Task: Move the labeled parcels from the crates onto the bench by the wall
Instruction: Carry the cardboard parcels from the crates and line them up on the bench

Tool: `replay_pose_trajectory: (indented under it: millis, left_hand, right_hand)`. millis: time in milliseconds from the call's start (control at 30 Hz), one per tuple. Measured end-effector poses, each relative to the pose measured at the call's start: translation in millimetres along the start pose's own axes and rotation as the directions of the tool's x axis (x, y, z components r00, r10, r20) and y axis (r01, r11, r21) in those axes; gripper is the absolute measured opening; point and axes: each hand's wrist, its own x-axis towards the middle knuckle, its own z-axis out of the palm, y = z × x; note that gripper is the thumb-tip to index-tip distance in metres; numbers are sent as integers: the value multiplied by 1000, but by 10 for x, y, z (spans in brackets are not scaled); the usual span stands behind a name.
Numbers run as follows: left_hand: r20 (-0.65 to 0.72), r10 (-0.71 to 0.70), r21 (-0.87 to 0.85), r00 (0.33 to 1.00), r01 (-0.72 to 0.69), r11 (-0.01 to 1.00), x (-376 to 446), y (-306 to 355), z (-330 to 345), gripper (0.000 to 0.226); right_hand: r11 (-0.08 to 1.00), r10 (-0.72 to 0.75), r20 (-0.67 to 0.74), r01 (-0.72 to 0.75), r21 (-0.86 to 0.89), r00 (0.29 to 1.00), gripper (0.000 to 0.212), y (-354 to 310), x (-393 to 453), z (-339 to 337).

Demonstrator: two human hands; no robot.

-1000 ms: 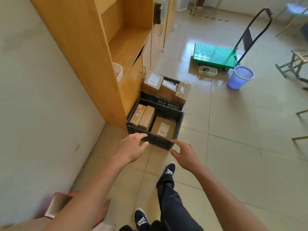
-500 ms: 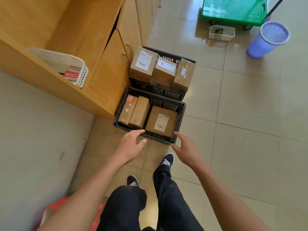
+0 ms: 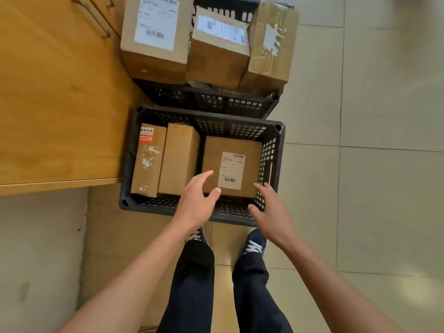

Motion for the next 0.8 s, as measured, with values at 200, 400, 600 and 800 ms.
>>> replay_pose_trajectory:
  millis: [200, 400, 600, 800]
  left_hand:
    - [37, -73, -2, 997, 73, 997, 1116, -745, 495, 62]
    - [65, -94, -12, 993, 95, 995, 1830, -1171, 827, 67]
    - [64, -132, 4, 989, 132, 991, 2276, -1399, 1041, 70]
    - [107, -172, -65, 979, 179, 982, 2435, -1552, 1079, 68]
  right_hand:
    - [998, 48, 6, -49, 46, 999, 67, 372, 1136, 641]
    - [993, 109, -68, -107, 40, 992, 67, 733, 1911, 1044]
    - [996, 70, -114, -75, -46, 991, 63, 1011, 2327, 1312]
    - [983, 181, -127, -174, 60, 975, 78, 985, 2533, 1401]
